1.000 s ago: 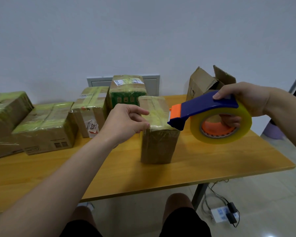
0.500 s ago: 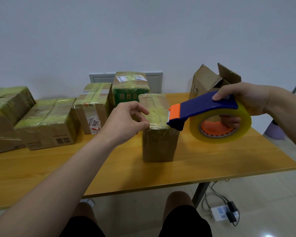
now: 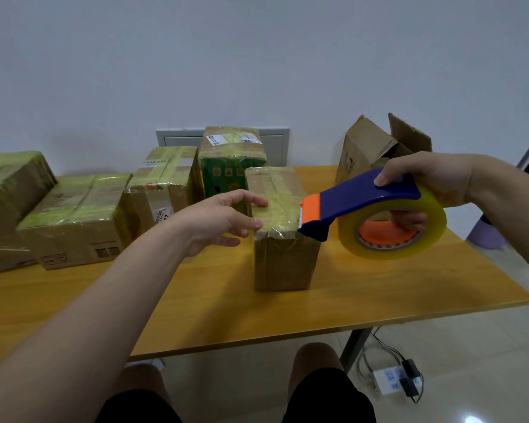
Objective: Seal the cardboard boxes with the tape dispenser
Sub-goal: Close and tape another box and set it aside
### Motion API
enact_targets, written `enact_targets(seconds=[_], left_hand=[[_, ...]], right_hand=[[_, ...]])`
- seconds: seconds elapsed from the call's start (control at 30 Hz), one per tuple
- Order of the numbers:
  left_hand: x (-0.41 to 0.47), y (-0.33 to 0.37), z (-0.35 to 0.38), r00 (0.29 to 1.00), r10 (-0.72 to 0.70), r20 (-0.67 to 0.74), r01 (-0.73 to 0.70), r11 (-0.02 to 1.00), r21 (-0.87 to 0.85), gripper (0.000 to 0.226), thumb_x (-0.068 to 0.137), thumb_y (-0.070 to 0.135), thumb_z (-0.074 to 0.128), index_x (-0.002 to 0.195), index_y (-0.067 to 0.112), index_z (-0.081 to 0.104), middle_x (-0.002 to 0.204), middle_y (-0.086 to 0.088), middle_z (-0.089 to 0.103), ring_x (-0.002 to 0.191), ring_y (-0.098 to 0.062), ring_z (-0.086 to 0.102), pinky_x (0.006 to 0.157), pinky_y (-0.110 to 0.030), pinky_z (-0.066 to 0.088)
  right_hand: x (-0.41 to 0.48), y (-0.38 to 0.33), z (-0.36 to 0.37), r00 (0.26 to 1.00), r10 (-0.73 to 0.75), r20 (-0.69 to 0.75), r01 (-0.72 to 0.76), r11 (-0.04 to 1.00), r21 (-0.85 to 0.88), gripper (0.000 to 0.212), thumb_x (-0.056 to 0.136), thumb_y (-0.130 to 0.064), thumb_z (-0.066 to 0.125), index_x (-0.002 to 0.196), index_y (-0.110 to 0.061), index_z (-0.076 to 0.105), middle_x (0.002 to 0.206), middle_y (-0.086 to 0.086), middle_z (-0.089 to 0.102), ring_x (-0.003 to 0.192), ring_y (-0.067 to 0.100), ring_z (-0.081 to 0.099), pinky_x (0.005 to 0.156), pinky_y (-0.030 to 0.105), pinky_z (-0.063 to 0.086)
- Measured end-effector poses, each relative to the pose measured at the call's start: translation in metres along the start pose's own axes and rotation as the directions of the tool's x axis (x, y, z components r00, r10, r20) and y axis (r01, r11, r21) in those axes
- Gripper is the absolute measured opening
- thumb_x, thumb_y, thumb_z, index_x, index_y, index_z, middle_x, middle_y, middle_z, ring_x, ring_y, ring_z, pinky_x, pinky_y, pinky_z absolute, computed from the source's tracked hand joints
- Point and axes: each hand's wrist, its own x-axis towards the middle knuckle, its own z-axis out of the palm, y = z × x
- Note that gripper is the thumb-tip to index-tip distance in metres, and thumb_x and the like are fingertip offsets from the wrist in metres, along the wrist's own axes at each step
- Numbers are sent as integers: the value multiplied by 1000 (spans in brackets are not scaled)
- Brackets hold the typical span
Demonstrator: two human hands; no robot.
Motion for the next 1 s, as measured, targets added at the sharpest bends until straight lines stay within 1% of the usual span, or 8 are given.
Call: enact_targets(seconds=[0.07,0.2,0.3,0.37,0.47,0.57,0.7,1.0], left_hand=[[4,6,1,998,52,-42,-48,995,89,40,95,7,71,112,43,75,108,-11,68,98,-21,64,77,-32,53],[15,26,10,930,282,-234,-196,922,334,57,95,-10,50,115,39,73,121,3,62,75,-9,59,45,-19,45],[27,38,22,908,371,-195,-282,886,369,57,96,-7,46,127,36,69,135,11,59,119,-6,56,66,-11,47],[36,40,30,922,357,-149,-290,893,346,43,105,5,46,138,27,62,139,7,60,128,-9,52,83,-14,41],[44,31,38,943,289,-165,-232,926,296,41,114,30,33,148,22,53,147,0,57,136,-16,49,105,-28,39],[50,22,46,940,319,-125,-214,832,512,52,114,43,18,155,28,46,164,2,40,153,-22,29,127,-47,18],[59,20,53,953,297,-58,-180,711,680,58,111,51,6,159,40,36,173,8,14,161,-19,4,127,-52,-7],[68,27,66,963,265,-42,-134,610,781,59,108,59,9,158,43,36,172,13,16,161,-19,3,125,-64,-7]], right_hand=[[3,4,1,1000,-2,-8,3,1000,25,45,69,-44,70,90,-5,78,55,18,55,43,24,52,48,34,51],[10,5,3,1000,0,6,0,998,60,50,70,-43,69,95,-1,76,52,18,52,42,25,51,48,33,50],[16,1,5,1000,-8,15,7,999,54,50,70,-43,67,94,0,76,53,18,52,43,25,51,49,33,49],[20,-2,6,1000,-13,16,12,998,57,50,70,-43,67,94,0,75,55,19,53,44,26,51,50,33,49],[24,-4,5,1000,-16,20,15,998,54,52,70,-42,68,98,1,74,56,19,53,44,26,51,50,34,50],[26,-4,2,999,-14,43,12,999,42,52,72,-43,68,98,1,74,58,20,54,45,26,52,52,33,50],[20,1,-2,991,-33,128,27,999,44,37,76,-46,73,90,-13,79,62,13,63,48,21,57,55,32,52],[6,44,-21,992,-34,125,8,979,205,73,80,-49,78,131,1,61,66,19,62,57,26,61,63,40,56]])
